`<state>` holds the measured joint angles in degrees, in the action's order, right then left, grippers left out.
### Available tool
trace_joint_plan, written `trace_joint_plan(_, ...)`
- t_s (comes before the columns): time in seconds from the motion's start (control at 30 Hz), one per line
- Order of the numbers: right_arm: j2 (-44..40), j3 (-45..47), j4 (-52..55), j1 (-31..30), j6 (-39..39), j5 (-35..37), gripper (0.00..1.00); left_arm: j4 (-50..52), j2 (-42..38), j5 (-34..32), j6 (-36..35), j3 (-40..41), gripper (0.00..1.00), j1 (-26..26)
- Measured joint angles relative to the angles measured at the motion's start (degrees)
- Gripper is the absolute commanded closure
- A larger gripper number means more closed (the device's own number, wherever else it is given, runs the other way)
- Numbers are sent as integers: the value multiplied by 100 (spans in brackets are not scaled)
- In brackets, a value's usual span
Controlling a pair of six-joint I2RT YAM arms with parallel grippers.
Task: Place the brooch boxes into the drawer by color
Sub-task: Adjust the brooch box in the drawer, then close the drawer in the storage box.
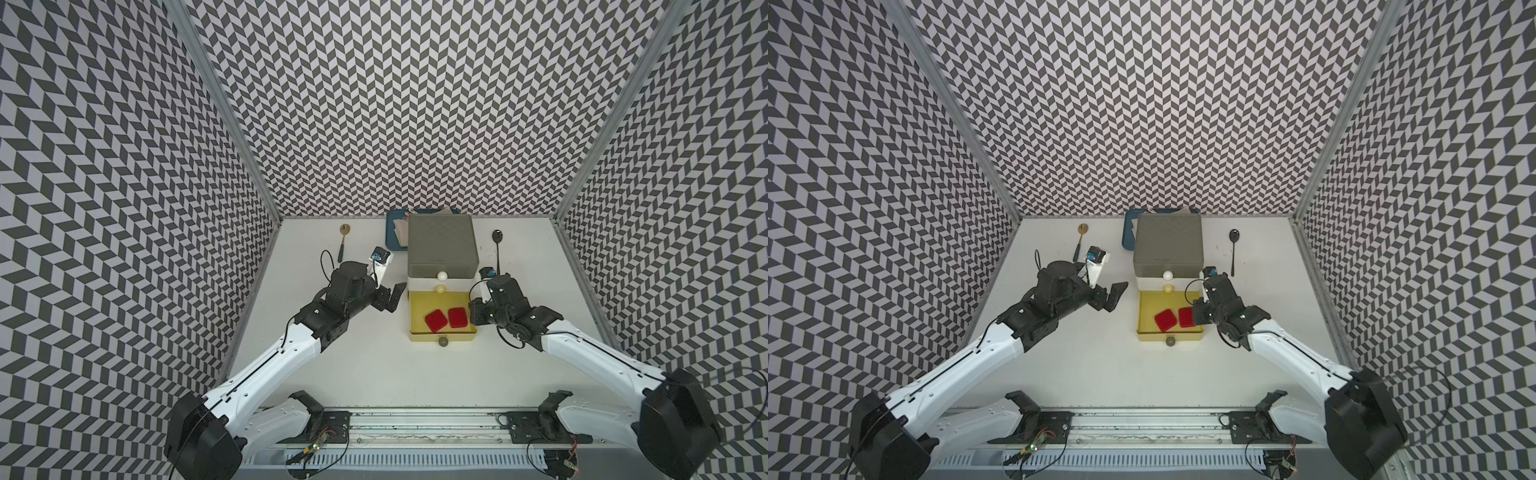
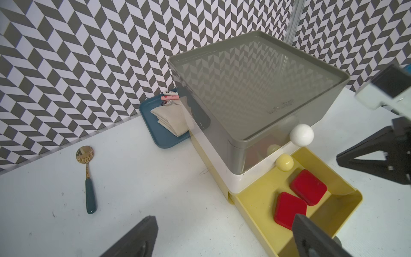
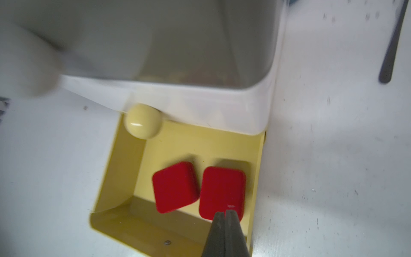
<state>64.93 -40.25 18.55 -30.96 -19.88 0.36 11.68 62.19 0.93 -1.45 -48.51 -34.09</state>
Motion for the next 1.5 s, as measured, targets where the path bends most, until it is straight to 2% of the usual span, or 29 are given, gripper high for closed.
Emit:
trace_joint_plan(0.1, -538, -4, 70, -20, 79, -151, 77, 0, 7, -7, 7, 2, 0, 0)
trace_joint_plan(0.2, -1049, 33, 216, -129, 37, -258, 63, -2, 9, -24, 26, 2, 0, 24)
trace_joint_plan(0.33, -1740, 474, 247, -459, -306, -413, 50, -4, 9, -50, 96, 7, 0, 63)
trace_joint_plan(0.43, -1908, 898, 238, -649, -800, -592, 48, -7, 9, -87, 129, 9, 0, 92)
trace_joint_plan(0.63, -1705, 1635, 170, -848, -1637, -739, 55, -26, 9, -160, 157, 70, 0, 127)
trace_joint_plan(0.7, -1453, 1696, 136, -866, -1759, -763, 64, -28, 9, -170, 160, 105, 0, 136)
trace_joint_plan(0.77, -1172, 1698, 44, -868, -1847, -772, 78, -28, 9, -175, 166, 116, 0, 142)
trace_joint_plan(0.8, -1071, 1700, -22, -868, -1895, -776, 82, -33, 9, -175, 177, 116, 0, 151)
trace_joint_plan(0.87, -973, 1746, -221, -868, -1963, -776, 83, -42, 11, -175, 192, 116, 0, 151)
trace_joint_plan(0.93, -973, 1825, -420, -868, -2024, -765, 92, -46, 15, -177, 210, 116, 0, 151)
trace_joint_plan(1.17, -927, 1996, -1038, -868, -2238, -514, 96, -48, 39, -181, 223, 116, 0, 153)
trace_joint_plan(1.5, -229, 1996, -1615, -870, -2317, -393, 98, -48, 70, -203, 223, 116, 0, 177)
